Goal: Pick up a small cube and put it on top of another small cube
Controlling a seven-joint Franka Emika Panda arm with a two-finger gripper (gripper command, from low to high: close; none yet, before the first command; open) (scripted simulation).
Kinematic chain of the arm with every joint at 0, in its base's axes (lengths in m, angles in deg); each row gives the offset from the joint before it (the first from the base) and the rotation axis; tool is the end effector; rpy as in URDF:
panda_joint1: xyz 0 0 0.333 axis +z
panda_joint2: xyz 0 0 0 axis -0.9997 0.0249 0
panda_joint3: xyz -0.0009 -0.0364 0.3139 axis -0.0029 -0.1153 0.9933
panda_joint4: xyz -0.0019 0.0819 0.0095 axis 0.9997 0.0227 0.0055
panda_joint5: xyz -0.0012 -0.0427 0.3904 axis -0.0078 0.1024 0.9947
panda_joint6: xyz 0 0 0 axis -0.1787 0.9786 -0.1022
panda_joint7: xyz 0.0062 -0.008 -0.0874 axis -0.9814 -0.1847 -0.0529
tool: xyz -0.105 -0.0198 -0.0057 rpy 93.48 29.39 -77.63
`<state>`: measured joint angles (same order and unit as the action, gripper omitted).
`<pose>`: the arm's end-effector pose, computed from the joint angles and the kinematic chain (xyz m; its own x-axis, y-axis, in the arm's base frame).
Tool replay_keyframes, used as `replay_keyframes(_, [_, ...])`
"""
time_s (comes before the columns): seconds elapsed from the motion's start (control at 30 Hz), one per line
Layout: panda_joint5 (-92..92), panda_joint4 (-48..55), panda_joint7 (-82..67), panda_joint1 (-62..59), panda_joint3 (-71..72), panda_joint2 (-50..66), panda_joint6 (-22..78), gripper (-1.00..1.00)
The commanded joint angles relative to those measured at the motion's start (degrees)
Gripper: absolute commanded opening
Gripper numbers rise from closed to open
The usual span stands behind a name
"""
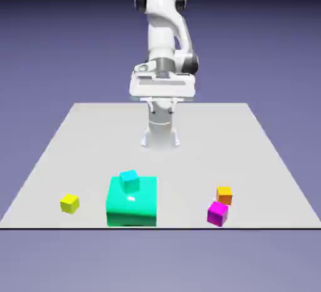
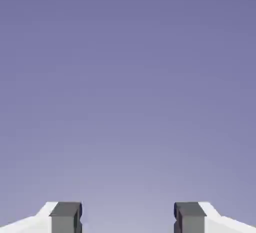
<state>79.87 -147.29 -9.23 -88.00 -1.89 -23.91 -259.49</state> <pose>0.3975 0.0114 0.4518 0.5298 -0.6836 0.5020 -0.4885 -0.7298 -0.4783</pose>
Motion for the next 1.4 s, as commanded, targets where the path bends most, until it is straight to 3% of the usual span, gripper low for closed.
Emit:
replay_keyframes(0.0, [-0.9, 1.0, 2.5, -0.1, 0.7, 1.8, 0.7, 0.0])
replay_keyframes(0.97, [-27.2, 30.0, 74.8, -2.7, 21.4, 52.9, 21.3, 0.0])
replay_keyframes(1.2, [-34.5, 33.9, 81.0, 2.8, 14.2, 63.5, 15.0, 0.0])
replay_keyframes(1.23, [-34.5, 33.9, 81.0, 2.8, 14.2, 63.5, 15.0, -1.0])
replay_keyframes(1.37, [-30.1, 31.7, 77.7, -0.7, 18.9, 57.2, 19.1, -1.0])
